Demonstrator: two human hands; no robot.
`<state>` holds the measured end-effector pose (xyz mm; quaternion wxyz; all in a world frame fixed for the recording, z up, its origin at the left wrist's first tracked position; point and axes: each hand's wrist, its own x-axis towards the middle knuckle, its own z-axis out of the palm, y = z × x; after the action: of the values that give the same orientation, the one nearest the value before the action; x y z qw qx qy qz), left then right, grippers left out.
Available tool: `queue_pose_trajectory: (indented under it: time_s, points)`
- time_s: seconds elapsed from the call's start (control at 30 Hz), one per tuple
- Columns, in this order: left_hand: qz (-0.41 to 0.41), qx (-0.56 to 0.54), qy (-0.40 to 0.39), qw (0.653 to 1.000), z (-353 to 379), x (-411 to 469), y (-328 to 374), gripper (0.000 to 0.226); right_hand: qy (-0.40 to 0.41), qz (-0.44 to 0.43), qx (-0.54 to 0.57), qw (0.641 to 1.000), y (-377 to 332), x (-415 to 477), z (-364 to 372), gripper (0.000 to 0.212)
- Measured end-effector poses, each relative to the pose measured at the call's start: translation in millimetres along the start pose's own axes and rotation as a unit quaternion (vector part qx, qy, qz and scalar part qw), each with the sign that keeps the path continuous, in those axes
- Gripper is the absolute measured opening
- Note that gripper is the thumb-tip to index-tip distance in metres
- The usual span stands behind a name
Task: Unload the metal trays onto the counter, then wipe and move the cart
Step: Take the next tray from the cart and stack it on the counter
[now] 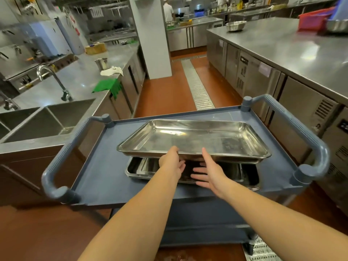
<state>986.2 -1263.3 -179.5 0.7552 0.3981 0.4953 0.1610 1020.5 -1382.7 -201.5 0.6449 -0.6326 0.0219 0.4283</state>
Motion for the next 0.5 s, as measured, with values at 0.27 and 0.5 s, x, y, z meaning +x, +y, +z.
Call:
queue_pose_trajectory:
  time_s: [0.27, 0.5]
  points:
    - [-0.008, 0.021, -0.001, 1.0, -5, 9, -2, 0.026, 0.063, 0.067, 0.198, 0.976, -20, 8, 18, 0.037]
    - [-0.027, 0.01, -0.009, 1.0, -8, 10, 7, 0.03, 0.071, 0.103, 0.206, 0.971, -34, 12, 17, 0.021]
